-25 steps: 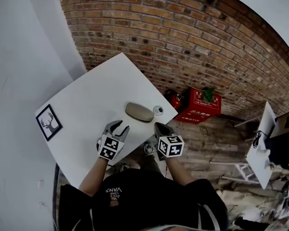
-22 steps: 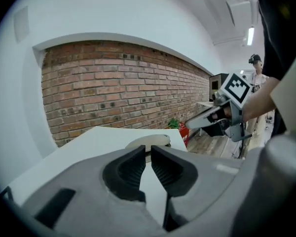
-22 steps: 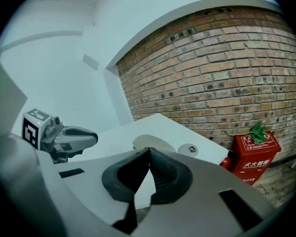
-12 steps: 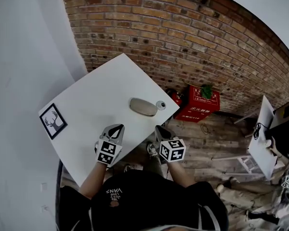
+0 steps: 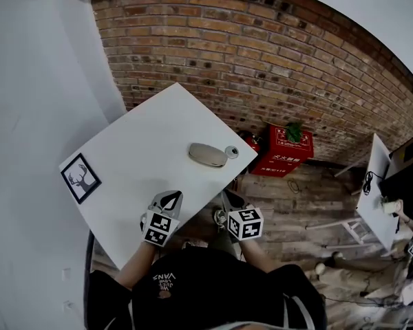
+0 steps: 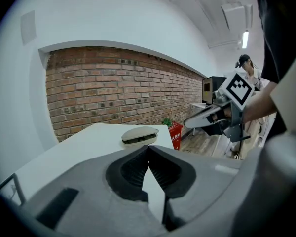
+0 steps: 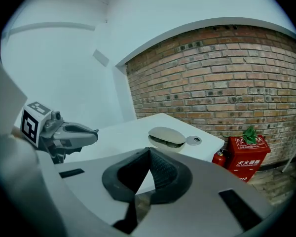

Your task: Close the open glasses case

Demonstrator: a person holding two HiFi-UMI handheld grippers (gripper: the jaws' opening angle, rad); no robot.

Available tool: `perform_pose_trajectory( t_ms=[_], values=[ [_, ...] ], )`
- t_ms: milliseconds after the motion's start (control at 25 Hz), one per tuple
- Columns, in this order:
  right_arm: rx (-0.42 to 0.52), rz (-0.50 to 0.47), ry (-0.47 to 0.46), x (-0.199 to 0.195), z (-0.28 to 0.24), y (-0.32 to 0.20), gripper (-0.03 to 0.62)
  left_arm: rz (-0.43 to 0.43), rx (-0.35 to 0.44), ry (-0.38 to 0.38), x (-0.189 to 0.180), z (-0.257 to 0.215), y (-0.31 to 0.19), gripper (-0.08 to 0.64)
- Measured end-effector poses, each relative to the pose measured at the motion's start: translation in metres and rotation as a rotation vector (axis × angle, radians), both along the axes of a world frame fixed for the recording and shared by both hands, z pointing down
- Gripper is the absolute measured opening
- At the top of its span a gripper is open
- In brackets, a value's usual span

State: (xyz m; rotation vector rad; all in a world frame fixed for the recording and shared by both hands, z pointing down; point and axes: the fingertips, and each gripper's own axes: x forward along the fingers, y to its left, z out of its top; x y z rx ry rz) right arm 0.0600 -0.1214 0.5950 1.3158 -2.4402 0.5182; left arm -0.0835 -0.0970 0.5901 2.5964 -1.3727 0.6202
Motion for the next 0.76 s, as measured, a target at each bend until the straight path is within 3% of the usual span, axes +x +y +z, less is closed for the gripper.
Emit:
perform_pose_trajectory(
  t_ms=[760],
  values=[
    [0.005,0.024,0.011,-0.0034,0.0002,0.0024,-0.002,0.008,-0.017,0.025,-0.0058,0.0066,0.0057,0.011]
  ],
)
